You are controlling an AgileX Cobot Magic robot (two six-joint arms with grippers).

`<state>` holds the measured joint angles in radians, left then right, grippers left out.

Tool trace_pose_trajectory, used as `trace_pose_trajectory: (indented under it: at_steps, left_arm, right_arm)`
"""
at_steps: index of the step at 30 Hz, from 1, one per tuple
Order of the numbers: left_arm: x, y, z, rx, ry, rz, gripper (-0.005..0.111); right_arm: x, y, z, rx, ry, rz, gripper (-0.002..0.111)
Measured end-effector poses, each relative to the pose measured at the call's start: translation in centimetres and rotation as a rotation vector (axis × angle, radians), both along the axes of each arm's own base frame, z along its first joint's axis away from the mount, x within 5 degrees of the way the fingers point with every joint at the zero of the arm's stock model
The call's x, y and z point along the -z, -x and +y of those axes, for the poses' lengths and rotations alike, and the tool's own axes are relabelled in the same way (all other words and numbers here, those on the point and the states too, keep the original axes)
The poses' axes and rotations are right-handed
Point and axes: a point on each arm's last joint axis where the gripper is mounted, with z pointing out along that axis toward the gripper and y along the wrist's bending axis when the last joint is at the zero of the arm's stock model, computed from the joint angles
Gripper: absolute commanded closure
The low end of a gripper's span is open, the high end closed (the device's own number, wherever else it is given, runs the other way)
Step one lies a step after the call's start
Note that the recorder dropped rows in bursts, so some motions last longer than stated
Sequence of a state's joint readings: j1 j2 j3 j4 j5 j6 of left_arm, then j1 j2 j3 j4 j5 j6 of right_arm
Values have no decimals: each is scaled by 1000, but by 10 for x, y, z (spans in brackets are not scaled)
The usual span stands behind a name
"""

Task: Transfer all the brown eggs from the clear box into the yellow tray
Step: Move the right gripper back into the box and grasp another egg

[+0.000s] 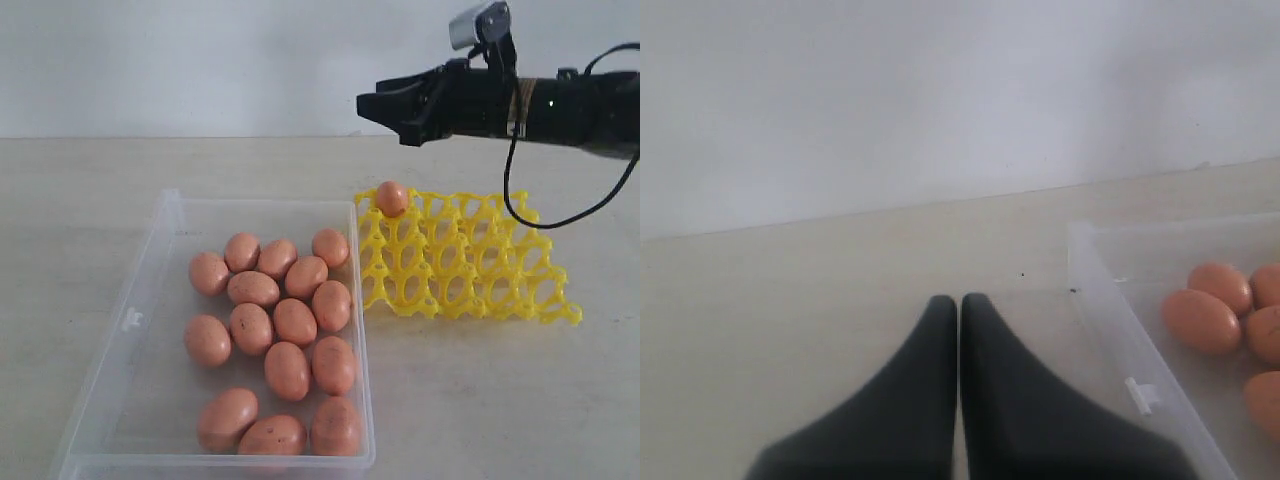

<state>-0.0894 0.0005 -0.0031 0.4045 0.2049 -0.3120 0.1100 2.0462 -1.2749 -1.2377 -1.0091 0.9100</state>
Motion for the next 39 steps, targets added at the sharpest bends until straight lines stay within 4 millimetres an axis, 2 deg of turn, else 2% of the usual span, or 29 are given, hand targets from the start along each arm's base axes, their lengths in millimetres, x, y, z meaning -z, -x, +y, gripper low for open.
trace_pose_trajectory:
  at_steps: [2,4,5,6,7,8,9,10,11,12,13,14,15,16,17,18,19,20,21,24,27,28,30,34,35,39]
  left_arm:
    - [0,0,0,0,0,0,105]
    - [0,0,0,0,0,0,105]
    - [0,0,0,0,4,0,105]
    - [0,0,0,2,23,2,105]
    - [0,0,-1,3,38,3,105]
    - [0,0,-1,6,66,6,105]
    - [0,0,-1,7,74,7,105]
    - [1,0,-2,8,94,8,105]
    - [1,0,-2,9,101,9,105]
    - [1,0,-2,11,123,11,105]
    - [1,0,-2,11,131,12,105]
    - [1,0,-2,13,139,10,105]
    - [1,0,-3,13,143,11,105]
    - [1,0,-3,14,145,9,105]
    - [0,0,-3,16,145,3,105]
    - [-1,0,-3,18,148,-3,105]
    - [-2,0,-4,26,162,-21,105]
    - [-4,0,-4,30,167,-34,105]
    - [-5,0,-5,38,178,-54,105]
    - [-7,0,-5,42,176,-67,105]
    - [-7,0,-5,44,148,-68,105]
    - [-7,0,-5,45,131,-68,105]
    - [-7,0,-5,49,80,-70,105]
    - [-7,0,-5,56,-38,-74,105]
    - [-7,0,-5,57,-63,-75,105]
    - [-7,0,-5,60,-103,-77,105]
  right_arm:
    - [-26,15,14,-59,76,-39,98]
    - [-46,34,38,-129,173,-84,108]
    - [-55,45,53,-161,237,-112,108]
    - [-69,66,82,-180,341,-143,108]
    - [-74,76,97,-160,378,-153,108]
    - [-79,90,123,-60,422,-143,108]
    - [-81,92,129,28,434,-135,108]
    - [-82,97,143,210,443,-122,108]
    - [-84,101,148,270,451,-138,108]
    - [-85,106,153,415,527,-206,108]
    - [-85,108,154,459,616,-267,108]
    - [-81,107,150,582,893,-355,108]
    - [-72,102,138,695,1151,-295,108]
    - [-68,100,128,745,1254,-200,108]
    - [-62,102,113,729,1353,67,108]
    - [-61,104,110,653,1364,206,108]
    - [-62,112,113,451,1301,440,108]
    - [-62,120,120,327,1232,546,108]
    - [-63,134,137,126,1089,692,108]
    - [-68,151,157,-58,927,813,108]
    - [-66,155,163,-96,906,825,107]
    - [-65,155,164,-95,905,831,103]
    - [-59,153,166,-77,904,860,90]
    - [-46,150,170,-57,914,890,48]
    - [-42,149,172,-53,917,894,42]
    - [-25,142,177,17,905,944,46]
